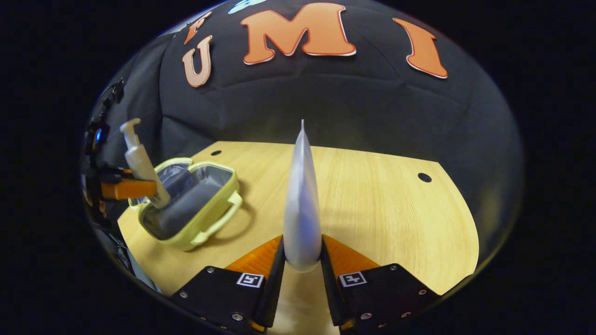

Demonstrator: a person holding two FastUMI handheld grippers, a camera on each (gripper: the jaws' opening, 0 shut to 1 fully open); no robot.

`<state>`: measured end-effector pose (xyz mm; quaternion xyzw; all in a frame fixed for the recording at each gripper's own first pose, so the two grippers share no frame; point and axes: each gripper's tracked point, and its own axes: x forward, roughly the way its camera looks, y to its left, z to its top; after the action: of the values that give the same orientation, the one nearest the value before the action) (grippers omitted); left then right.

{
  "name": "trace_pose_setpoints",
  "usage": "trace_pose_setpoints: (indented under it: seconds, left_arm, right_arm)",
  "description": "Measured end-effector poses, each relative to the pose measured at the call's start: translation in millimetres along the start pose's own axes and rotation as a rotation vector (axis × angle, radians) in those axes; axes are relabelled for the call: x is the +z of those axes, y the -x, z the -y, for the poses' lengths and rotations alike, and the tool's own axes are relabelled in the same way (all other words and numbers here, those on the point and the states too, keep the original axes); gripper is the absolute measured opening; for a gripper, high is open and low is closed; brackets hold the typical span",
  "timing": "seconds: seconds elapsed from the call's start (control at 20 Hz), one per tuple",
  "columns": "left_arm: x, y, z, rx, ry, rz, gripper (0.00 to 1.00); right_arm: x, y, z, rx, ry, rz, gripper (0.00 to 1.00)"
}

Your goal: First open the suitcase, pack the skin care products into it, and then close the suitcase.

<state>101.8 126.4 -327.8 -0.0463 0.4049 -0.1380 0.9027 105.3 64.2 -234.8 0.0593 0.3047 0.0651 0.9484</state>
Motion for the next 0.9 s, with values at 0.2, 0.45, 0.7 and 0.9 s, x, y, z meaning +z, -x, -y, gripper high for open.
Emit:
trace_pose_setpoints:
  seconds: [0.2, 0.45, 0.7, 0.9]
  left_arm:
    - [-10, -6, -29, -0.039, -0.010, -0.068, 0.61]
    - [-27, -12, -54, -0.085, -0.040, -0.197, 0.61]
    - [-52, -23, -64, -0.129, -0.041, -0.351, 0.61]
    - [-73, -24, -64, -0.149, -0.046, -0.504, 0.61]
  right_arm:
    - [31, 6, -48, 0.042, -0.023, 0.022, 0.45]
    - [54, -4, -115, 0.120, -0.102, 0.009, 0.45]
    - [45, -18, -166, 0.166, -0.130, -0.058, 0.45]
    - [33, -24, -190, 0.166, -0.161, -0.112, 0.45]
